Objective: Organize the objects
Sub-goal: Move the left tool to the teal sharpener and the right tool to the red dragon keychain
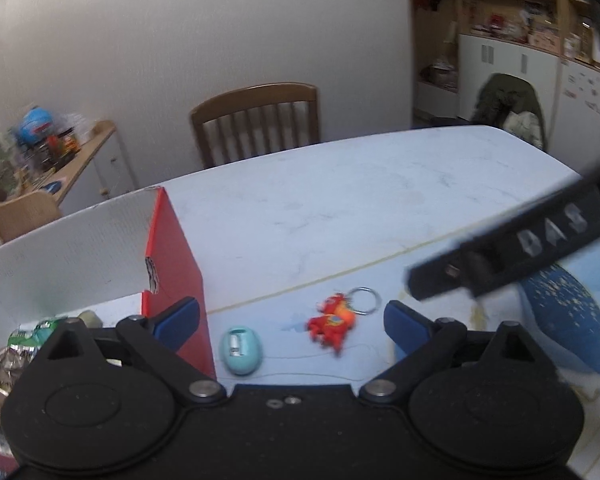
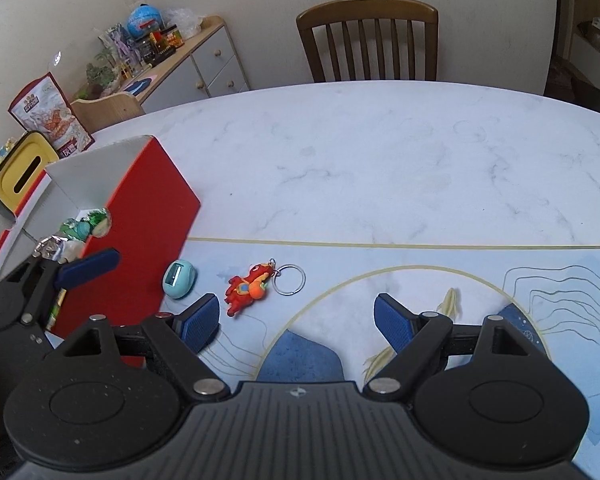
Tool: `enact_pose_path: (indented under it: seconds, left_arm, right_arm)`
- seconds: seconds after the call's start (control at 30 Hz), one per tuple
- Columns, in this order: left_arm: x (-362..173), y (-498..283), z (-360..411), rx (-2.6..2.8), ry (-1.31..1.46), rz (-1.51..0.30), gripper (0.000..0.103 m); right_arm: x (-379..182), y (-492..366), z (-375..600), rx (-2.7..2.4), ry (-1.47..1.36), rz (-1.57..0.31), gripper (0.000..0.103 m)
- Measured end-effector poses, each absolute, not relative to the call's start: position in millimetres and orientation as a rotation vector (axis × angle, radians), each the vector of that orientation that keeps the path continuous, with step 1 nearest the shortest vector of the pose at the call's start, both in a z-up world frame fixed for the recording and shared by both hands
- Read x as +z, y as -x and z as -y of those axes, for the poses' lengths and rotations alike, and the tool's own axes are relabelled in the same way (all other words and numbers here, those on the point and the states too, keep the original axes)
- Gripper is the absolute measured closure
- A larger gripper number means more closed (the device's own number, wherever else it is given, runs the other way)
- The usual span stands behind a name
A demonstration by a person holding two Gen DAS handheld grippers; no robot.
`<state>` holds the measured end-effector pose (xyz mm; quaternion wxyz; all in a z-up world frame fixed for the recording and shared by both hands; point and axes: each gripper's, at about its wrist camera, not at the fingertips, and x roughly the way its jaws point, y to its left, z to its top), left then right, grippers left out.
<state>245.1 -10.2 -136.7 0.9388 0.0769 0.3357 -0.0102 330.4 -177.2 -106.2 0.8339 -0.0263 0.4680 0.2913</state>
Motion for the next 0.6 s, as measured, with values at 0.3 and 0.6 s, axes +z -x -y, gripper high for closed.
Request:
enact_pose_path:
  seconds: [0.3, 0.6]
  left_arm:
    - [-148, -248, 22, 0.004, -0.192, -0.720, 0.003]
    - [-164, -244, 54, 0.124, -0.198, -0.769, 0.011]
  right_arm:
    - [-113, -343, 159, 0.644, 0.126, -1.007, 0.018]
    - [-120, -359, 128, 0.699, 0.215, -1.034, 0.018]
